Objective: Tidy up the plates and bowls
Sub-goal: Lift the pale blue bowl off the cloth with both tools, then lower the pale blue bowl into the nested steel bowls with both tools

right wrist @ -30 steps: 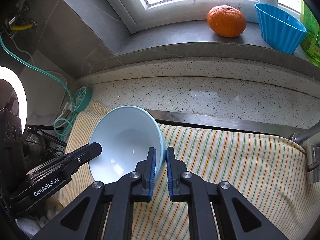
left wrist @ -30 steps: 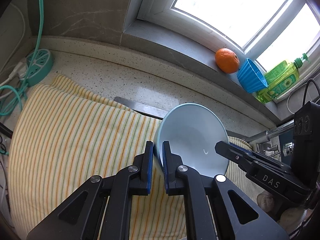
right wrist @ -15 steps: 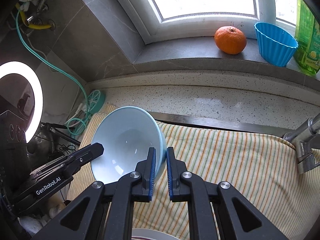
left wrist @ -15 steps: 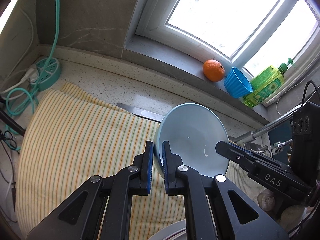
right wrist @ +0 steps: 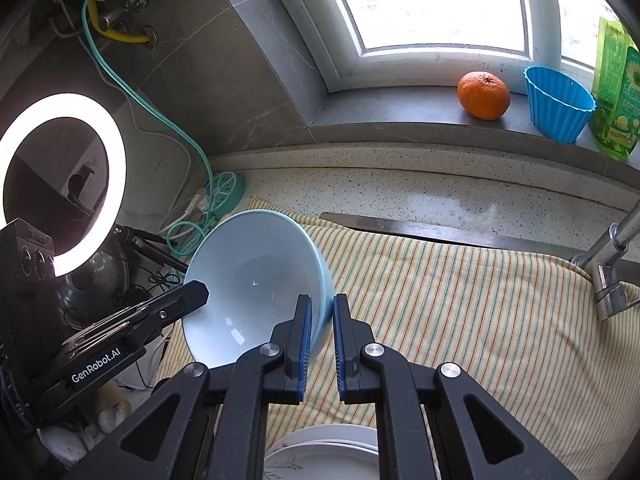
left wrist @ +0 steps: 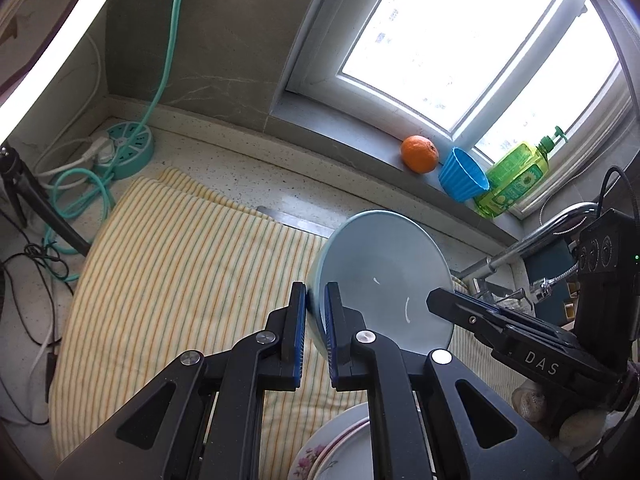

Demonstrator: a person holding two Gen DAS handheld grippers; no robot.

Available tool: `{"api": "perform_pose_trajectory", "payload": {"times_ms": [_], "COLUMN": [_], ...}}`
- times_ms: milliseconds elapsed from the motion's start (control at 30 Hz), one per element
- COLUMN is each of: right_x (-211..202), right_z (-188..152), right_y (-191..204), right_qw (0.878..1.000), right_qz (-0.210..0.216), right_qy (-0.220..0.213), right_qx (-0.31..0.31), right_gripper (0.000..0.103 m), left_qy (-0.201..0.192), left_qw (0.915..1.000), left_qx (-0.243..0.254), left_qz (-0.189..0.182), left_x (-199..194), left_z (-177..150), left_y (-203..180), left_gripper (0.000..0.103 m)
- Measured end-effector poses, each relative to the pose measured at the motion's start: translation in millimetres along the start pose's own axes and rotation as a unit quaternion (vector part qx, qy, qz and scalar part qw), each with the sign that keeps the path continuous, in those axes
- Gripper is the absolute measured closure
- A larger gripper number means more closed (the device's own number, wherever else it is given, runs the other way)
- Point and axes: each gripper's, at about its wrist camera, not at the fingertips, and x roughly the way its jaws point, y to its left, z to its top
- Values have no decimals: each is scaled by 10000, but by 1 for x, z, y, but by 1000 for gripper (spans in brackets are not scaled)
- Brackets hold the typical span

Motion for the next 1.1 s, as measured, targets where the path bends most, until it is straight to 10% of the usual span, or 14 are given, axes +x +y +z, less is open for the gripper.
{"api": "perform_pose_trajectory", "payload": {"times_ms": [1100], "right_x": [16], "right_z": [-96], "right_y": [121], "right_qw": [9934], "right_qz": [507], "right_qy": [671], "right_qx": [-786], "right_gripper": [93], "left_qy": [-135], "left_qw": [9950], "left_qx": [-868], "left_qz": [466], "left_x": [-94], "left_z": [-104], "left_y": [99], "left_gripper": [96]}}
